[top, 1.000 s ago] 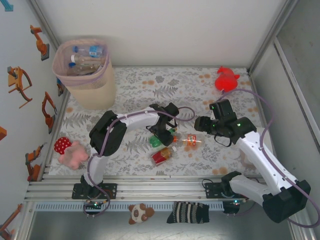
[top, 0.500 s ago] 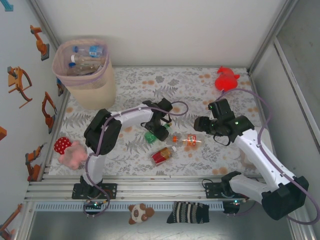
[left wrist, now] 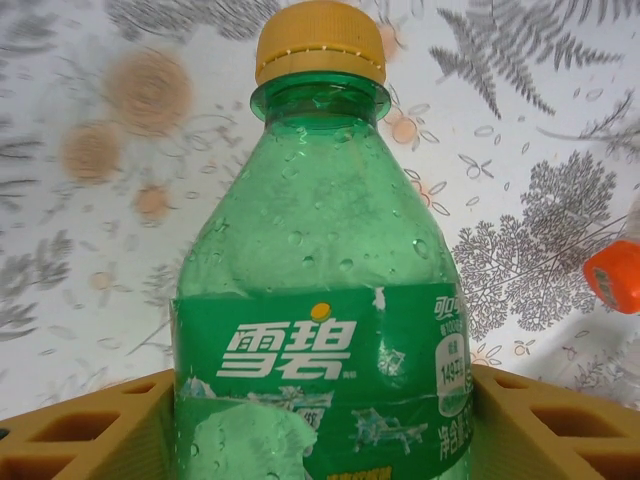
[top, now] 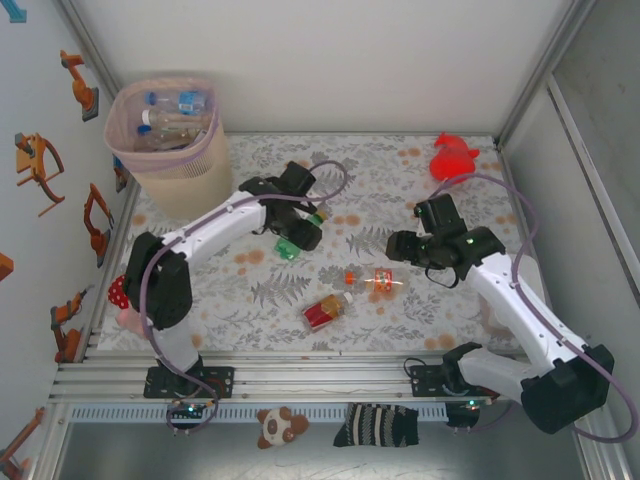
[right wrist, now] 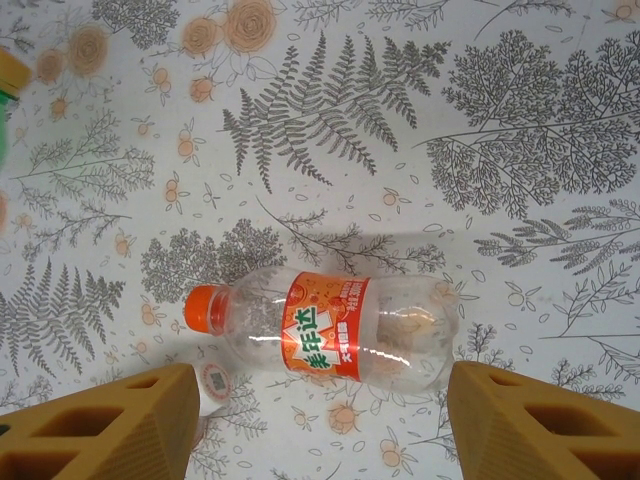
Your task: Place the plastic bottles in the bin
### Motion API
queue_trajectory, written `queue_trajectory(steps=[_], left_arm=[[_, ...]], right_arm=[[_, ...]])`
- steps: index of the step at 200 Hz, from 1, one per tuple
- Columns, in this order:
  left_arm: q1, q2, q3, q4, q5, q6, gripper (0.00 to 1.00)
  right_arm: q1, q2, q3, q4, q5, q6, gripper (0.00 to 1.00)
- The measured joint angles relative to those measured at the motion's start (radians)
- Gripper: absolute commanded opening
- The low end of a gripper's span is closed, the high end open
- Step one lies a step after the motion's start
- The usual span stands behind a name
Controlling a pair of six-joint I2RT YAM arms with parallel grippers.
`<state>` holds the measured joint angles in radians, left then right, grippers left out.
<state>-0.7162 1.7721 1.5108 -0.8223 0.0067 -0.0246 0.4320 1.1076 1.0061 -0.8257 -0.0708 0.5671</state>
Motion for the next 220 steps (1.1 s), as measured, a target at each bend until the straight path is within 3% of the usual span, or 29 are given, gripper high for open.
queue_trajectory(steps=[79,161,220], left_arm=[[0.216,-0.228,0.222,-0.118,0.012,0.030,0.69],[0.431,-0.233,0.555,-0.253,0.037,0.094,0.70],[0.412,-0.164,0.488,-0.286,0.071,0.100,0.73]], right_arm=[[-0.005,0.008,0.013,0.000,-0.001,-0.017,0.66],[-0.005,0.022,0.034,0.012,-0.019,-0.019,0.66],[-0.005,0.022,0.034,0.023,-0.019,-0.019,0.66]])
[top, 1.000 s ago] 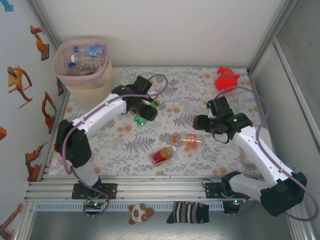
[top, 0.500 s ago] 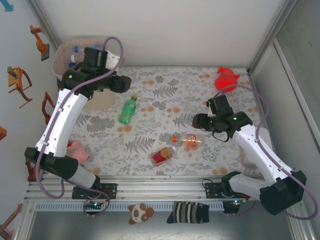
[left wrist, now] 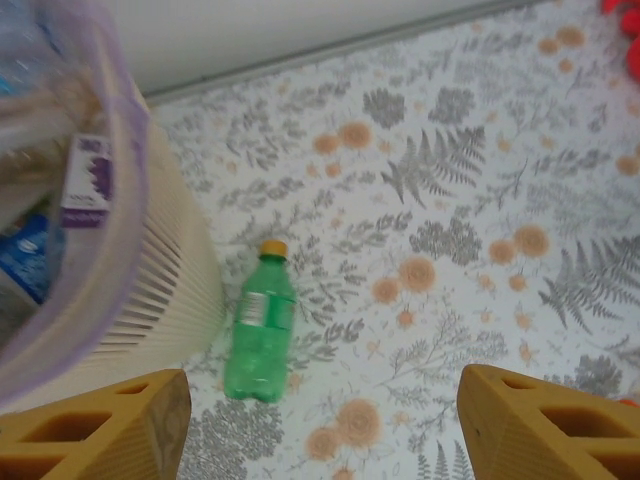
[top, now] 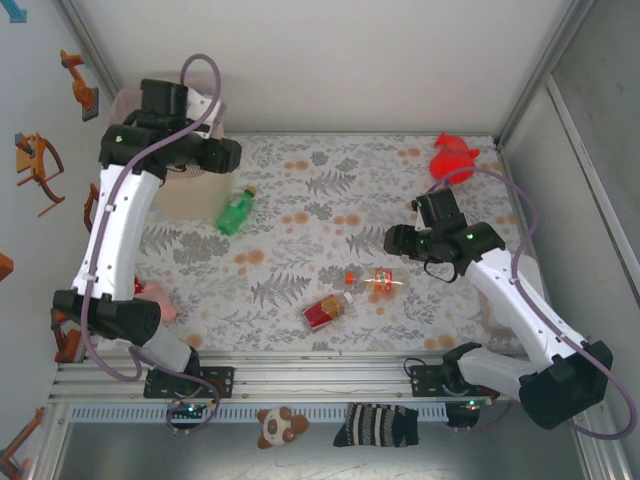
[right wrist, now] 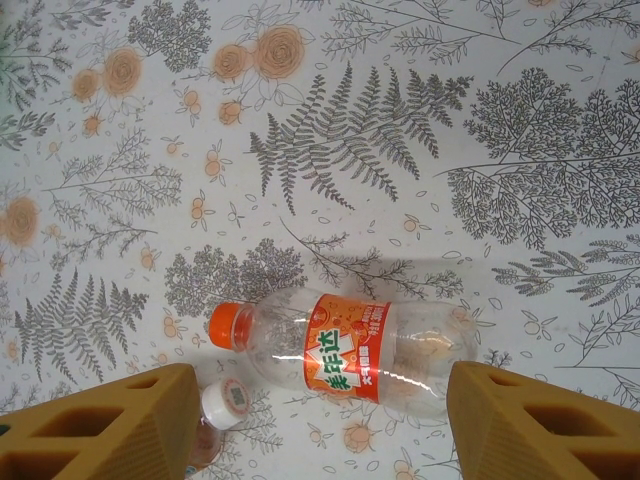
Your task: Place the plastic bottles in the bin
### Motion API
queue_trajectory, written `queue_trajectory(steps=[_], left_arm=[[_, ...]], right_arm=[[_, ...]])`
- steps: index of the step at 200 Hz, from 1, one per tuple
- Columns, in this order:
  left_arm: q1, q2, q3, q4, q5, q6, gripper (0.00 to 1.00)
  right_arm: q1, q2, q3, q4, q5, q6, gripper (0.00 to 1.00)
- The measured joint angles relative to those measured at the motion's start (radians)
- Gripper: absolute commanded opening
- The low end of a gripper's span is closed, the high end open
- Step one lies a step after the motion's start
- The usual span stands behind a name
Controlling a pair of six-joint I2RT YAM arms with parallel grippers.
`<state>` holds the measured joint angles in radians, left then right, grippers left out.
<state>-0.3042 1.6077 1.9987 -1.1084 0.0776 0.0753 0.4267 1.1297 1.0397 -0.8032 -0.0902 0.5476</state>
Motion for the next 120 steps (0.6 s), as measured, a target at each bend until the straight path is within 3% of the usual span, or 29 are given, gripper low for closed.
queue_trajectory(steps=[59,87,120], left_arm=[[-0.102,0.112,-0.168,0.024,-0.120,0.011,0.75],[-0.120,0.170,-0.228,0.050,-0.188,0.020,0.77],[-0.122,0.238,-0.247,0.088,-0.193,0.042,0.82]], right_arm=[[0.000,0.000,0.000,0.000,0.000,-0.002,0.66],[0.000,0.000,0.000,0.000,0.000,-0.002,0.66],[0.000,0.000,0.000,0.001,0.000,-0.002,0.65]])
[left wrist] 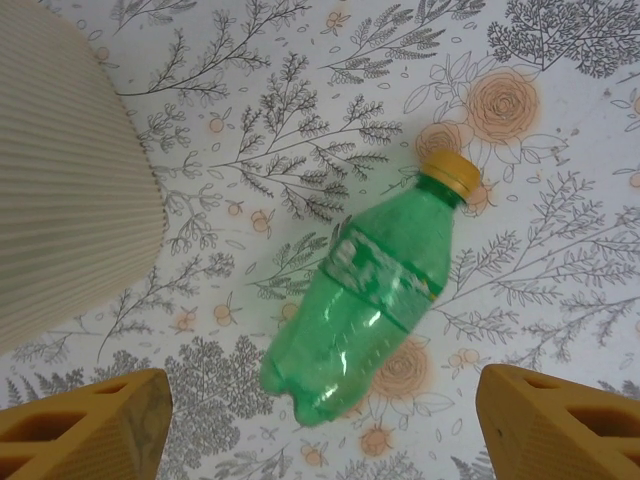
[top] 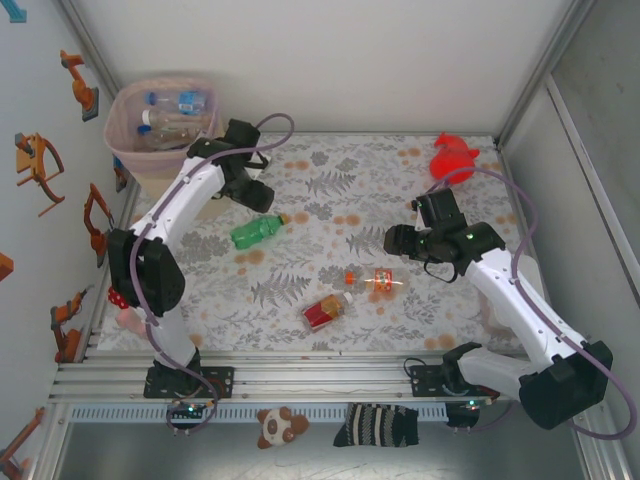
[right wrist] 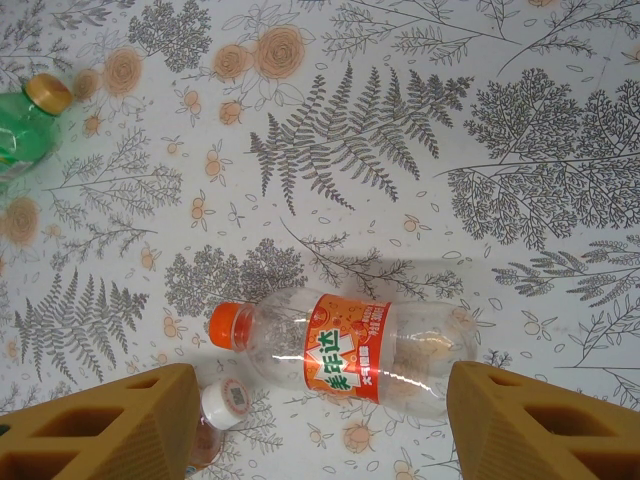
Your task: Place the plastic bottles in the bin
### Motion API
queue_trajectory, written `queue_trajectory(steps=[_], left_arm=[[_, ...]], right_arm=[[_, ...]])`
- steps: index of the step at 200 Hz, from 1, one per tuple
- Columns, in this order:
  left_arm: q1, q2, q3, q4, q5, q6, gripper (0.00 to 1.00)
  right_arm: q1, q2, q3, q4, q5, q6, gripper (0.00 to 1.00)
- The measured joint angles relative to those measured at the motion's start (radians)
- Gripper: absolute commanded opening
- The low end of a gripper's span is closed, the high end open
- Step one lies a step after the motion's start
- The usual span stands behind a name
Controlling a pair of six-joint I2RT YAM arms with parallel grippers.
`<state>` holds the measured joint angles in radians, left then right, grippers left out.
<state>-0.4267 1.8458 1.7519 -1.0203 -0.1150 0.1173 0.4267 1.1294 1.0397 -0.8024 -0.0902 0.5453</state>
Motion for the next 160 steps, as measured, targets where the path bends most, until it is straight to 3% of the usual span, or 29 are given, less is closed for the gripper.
queue_trajectory(steps=[82,160], left_arm=[[0.000,0.138,-0.046,0.055,0.155,0.054,0.92],[-0.016,0.066,-0.333,0.085,0.314,0.033,0.99]], right_arm=[[0.000,-0.002,-0.001,-0.001,0.000,0.000,0.66],[0.000,-0.021,-0.010,-0.001,0.001,0.000,0.66]])
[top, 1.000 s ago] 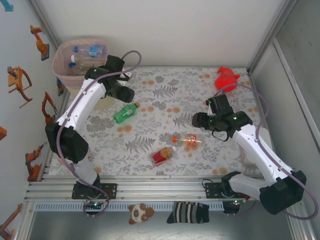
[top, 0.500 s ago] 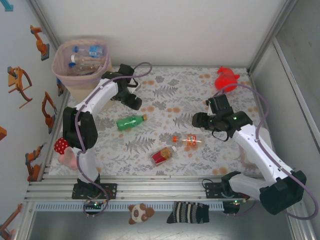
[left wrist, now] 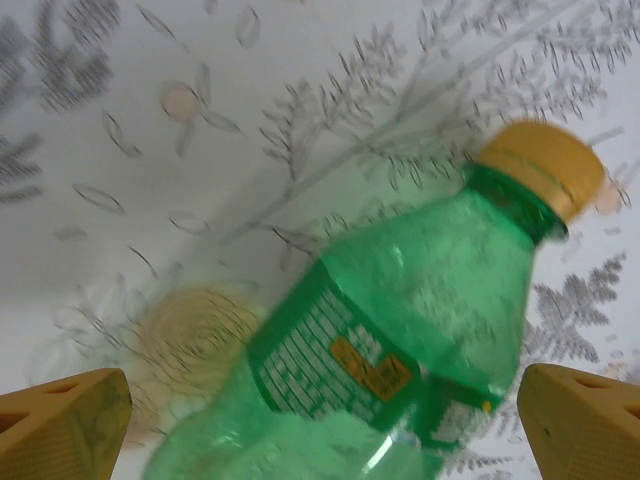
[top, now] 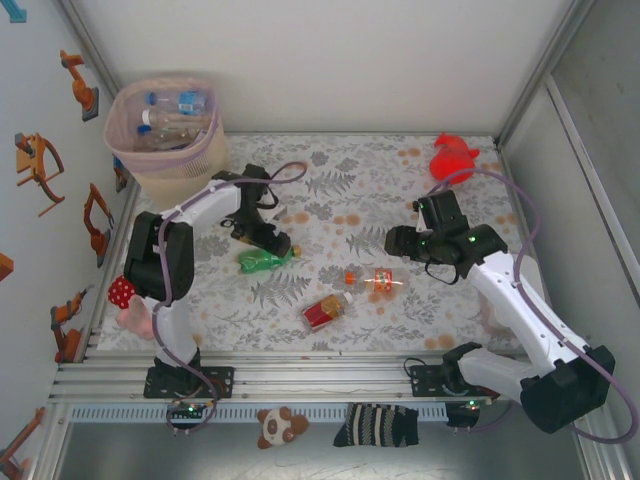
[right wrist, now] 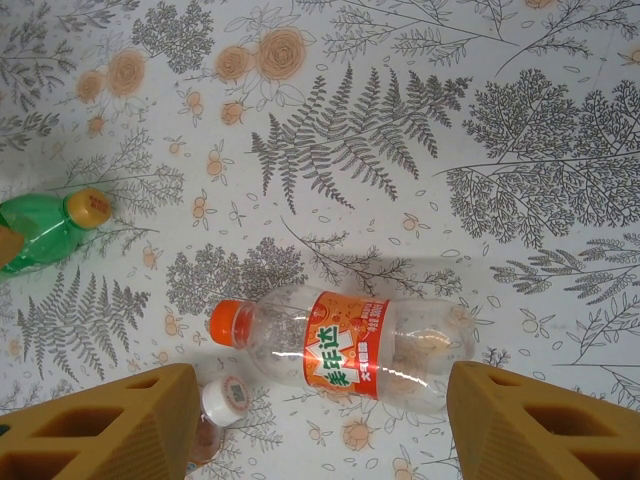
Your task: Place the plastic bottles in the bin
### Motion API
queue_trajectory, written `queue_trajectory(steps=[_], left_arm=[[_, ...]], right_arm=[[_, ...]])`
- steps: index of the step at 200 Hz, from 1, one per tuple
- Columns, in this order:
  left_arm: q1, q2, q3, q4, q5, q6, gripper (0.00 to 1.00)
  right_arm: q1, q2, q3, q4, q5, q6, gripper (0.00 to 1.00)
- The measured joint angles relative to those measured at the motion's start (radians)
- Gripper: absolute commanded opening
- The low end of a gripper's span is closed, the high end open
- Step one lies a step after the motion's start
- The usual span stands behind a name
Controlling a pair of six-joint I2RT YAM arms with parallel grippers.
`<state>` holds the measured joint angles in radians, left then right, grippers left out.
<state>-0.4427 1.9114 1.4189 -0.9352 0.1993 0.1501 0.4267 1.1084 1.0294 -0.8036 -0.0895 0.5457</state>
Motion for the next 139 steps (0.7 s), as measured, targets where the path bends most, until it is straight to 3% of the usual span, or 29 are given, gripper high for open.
queue_trajectory(steps=[53,139], left_arm=[[-0.069,-0.072,-0.085,0.034,0.011,-0.054,0.97],[-0.153,-0.037,-0.092,0.069,-0.130,-0.120,0.84]], right_arm=[[-0.001,0.000,-0.001,0.000,0.000,0.000,0.66],[-0.005,0.000,-0.014,0.000,0.000,0.000,0.66]])
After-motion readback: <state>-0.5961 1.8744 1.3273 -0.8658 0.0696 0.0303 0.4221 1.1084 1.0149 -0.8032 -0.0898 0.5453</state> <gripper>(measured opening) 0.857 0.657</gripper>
